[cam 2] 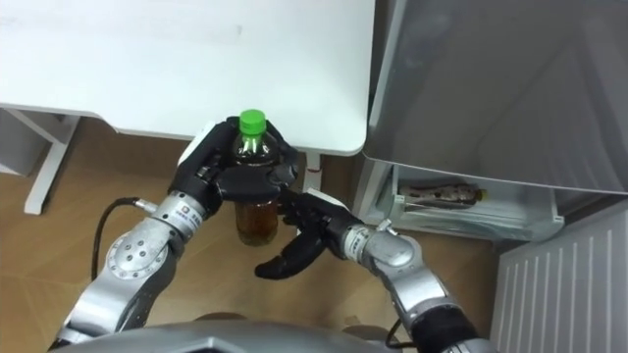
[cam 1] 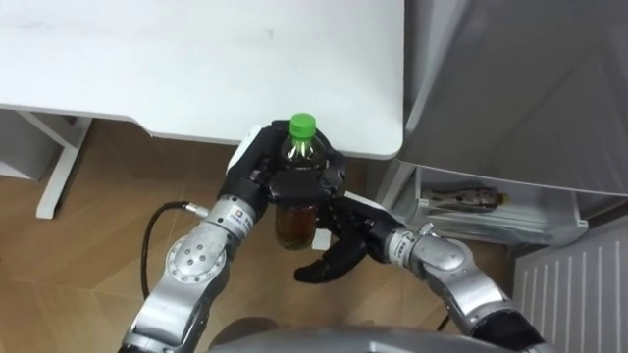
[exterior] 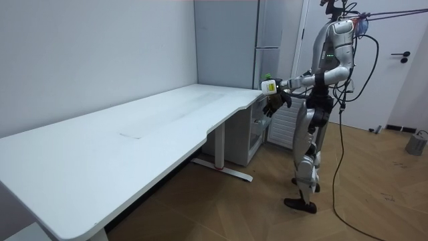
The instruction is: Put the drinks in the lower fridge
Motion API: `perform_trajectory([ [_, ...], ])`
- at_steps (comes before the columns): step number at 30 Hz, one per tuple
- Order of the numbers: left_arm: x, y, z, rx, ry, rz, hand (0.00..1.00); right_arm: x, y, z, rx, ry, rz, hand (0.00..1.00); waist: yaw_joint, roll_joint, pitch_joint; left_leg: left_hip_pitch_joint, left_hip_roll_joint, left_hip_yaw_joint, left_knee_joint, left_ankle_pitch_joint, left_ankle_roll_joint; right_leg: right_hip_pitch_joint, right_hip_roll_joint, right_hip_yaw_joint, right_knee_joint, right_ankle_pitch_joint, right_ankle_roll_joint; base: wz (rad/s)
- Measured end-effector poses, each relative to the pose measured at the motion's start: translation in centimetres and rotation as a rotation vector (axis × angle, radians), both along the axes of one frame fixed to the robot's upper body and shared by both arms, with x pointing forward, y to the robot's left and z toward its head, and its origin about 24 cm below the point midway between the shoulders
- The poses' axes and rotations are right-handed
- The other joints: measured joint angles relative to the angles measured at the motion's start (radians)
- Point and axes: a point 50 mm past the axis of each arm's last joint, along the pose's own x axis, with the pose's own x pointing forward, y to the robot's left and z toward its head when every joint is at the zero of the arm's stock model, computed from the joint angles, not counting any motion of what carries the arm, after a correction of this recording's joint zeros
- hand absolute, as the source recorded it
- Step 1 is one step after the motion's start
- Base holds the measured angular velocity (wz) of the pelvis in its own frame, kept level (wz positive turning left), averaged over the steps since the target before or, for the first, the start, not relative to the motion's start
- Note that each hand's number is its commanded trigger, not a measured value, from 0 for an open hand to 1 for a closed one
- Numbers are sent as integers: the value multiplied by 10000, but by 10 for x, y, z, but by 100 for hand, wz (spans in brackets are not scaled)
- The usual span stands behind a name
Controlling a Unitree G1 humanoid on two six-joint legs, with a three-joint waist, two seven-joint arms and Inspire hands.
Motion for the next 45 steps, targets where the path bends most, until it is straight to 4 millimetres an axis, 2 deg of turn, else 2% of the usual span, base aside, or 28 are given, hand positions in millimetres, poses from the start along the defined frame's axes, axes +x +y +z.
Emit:
perform_trajectory([
  [22,-8,-7,-7,294,327,-786,100,-3,12,4,1814,659,-284,0,-42,-136,13,161,3,121,-90,8,11,95,-11,118,-16,-1,2,0],
  [23,-9,-7,-9,318,417,-796,100,-3,13,4,1854,661,-233,3,-80,-136,13,160,3,118,-89,8,11,95,-9,118,-16,-1,2,0],
  [24,-9,-7,-10,331,462,-803,100,-3,13,4,1886,661,-189,20,-79,-137,13,158,3,117,-92,8,11,93,-5,132,-15,-1,2,0],
  [25,-9,-7,-11,334,474,-807,100,-4,13,4,1869,727,-180,45,-84,-136,14,148,6,116,-101,8,12,71,6,168,-14,1,4,0],
  [26,-9,-7,-11,335,477,-808,100,-4,13,4,1894,757,-133,51,-108,-135,15,139,8,116,-100,8,11,55,7,166,-14,3,7,0],
  [28,-9,-7,-11,337,477,-813,100,-4,13,4,1936,778,-54,78,-165,-135,14,136,9,113,-104,8,11,56,10,170,-11,3,7,0],
  [29,-9,-7,-11,337,475,-812,100,-4,13,4,1947,783,-35,82,-187,-136,14,135,12,126,-139,8,11,48,14,196,-9,3,7,0],
  [30,-9,-7,-11,337,475,-813,100,-4,13,4,1944,783,-34,92,-197,-136,14,136,14,136,-158,7,11,43,15,207,-8,3,8,-4],
  [31,-9,-8,-11,336,475,-815,100,-4,13,4,1942,783,-32,97,-213,-138,13,137,18,150,-161,7,11,33,18,221,-8,3,8,-3],
  [32,-9,-8,-11,337,476,-816,100,-5,13,4,1940,784,-31,100,-224,-139,12,144,20,162,-158,7,11,28,18,230,-8,3,8,-3],
  [45,-9,-16,-10,-466,686,-959,100,-6,8,3,1654,713,124,100,-223,-223,38,236,58,289,-147,7,11,61,31,337,1,4,7,-2],
])
